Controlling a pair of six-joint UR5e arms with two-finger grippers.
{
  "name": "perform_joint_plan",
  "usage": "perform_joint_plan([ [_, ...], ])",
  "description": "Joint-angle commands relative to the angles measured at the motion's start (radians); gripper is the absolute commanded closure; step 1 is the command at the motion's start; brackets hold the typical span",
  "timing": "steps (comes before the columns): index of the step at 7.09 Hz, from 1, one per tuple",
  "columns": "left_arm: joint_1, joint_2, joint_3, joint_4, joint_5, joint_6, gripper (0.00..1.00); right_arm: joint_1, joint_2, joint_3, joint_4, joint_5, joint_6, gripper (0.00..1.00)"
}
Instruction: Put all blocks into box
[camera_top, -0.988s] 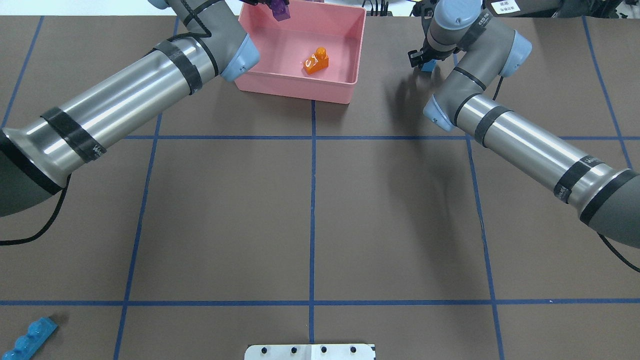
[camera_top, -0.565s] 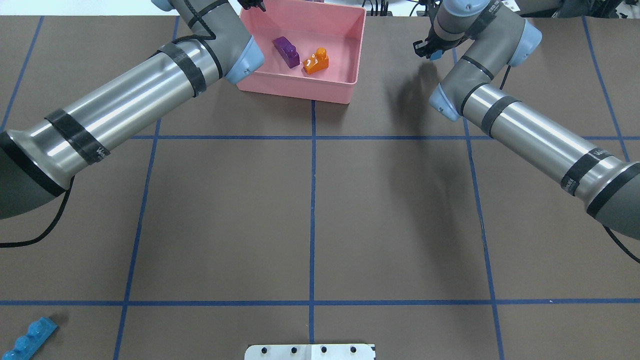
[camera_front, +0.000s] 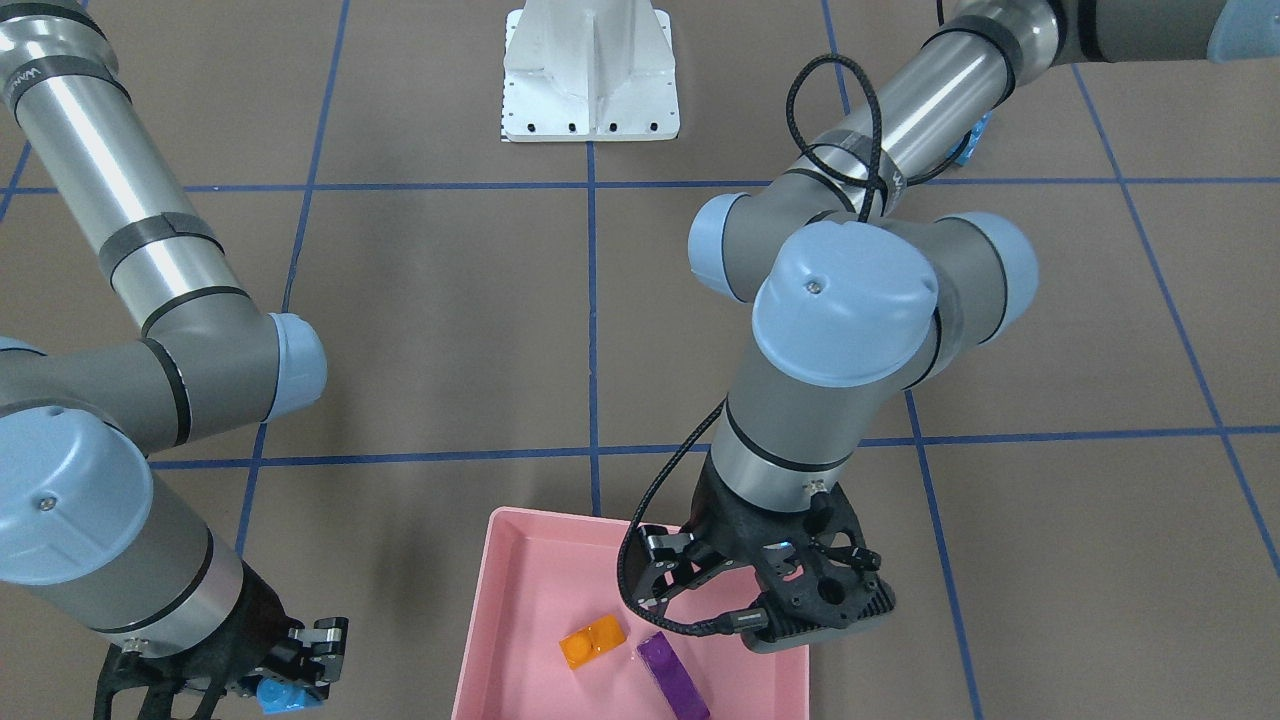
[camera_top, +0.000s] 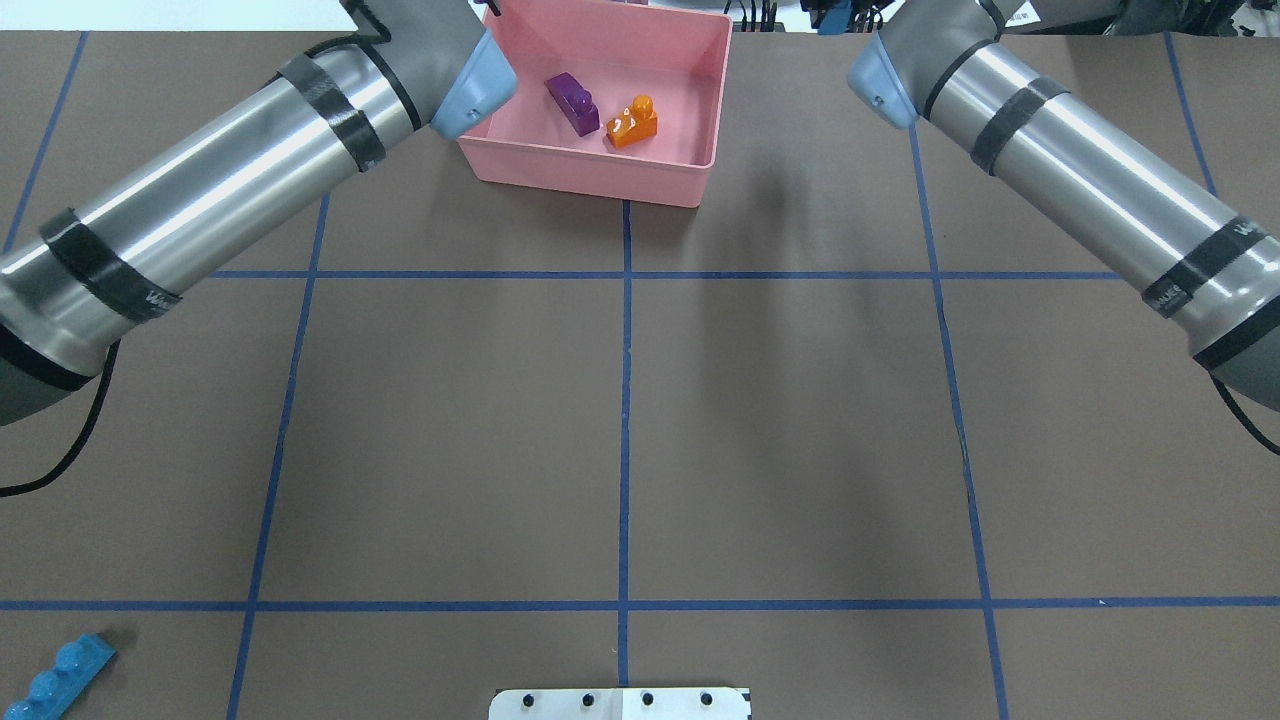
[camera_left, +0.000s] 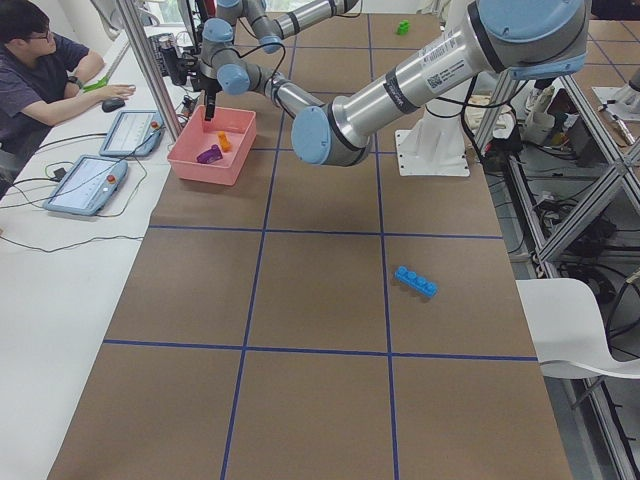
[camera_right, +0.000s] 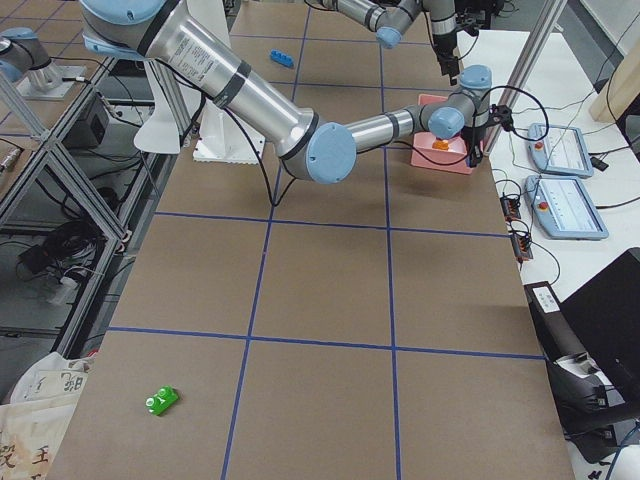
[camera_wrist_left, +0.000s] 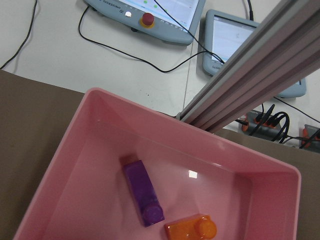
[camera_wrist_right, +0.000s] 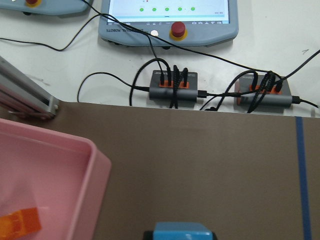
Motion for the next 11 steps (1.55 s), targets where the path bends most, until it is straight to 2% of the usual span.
perform_joint_plan([
  [1,-0.027,0.191,-0.325,0.346,-0.022,0.312,0.00,-0.045,0.068,0.004,-0.010,-0.001,0.157,1.00],
  [2,-0.028,0.346,-0.486,0.385,-0.020,0.407,0.00,-0.086,0.099,-0.009,-0.007,-0.066,0.162,1.00],
  [4,-0.027,0.674,-0.779,0.387,-0.023,0.521,0.00,-0.169,0.157,-0.092,0.022,-0.243,0.174,1.00],
  [5,-0.027,0.811,-0.891,0.387,-0.026,0.570,0.00,-0.206,0.157,-0.149,0.121,-0.310,0.175,1.00],
  [6,-0.027,0.914,-0.985,0.384,-0.028,0.572,0.00,-0.230,0.177,-0.202,0.175,-0.360,0.178,1.00],
  [7,-0.027,0.999,-1.045,0.381,-0.028,0.572,0.00,-0.240,0.186,-0.204,0.178,-0.362,0.178,1.00],
  [8,-0.027,1.054,-1.075,0.375,-0.029,0.573,0.00,-0.247,0.196,-0.204,0.180,-0.362,0.180,0.91],
  [9,-0.024,1.118,-1.107,0.355,-0.040,0.573,0.00,-0.254,0.200,-0.204,0.180,-0.362,0.194,0.27],
  [10,-0.015,1.221,-1.109,0.250,-0.061,0.573,0.00,-0.252,0.205,-0.204,0.177,-0.359,0.210,0.00],
  [11,-0.002,1.348,-1.107,0.070,-0.064,0.560,0.00,-0.240,0.223,-0.203,0.171,-0.327,0.232,0.00],
])
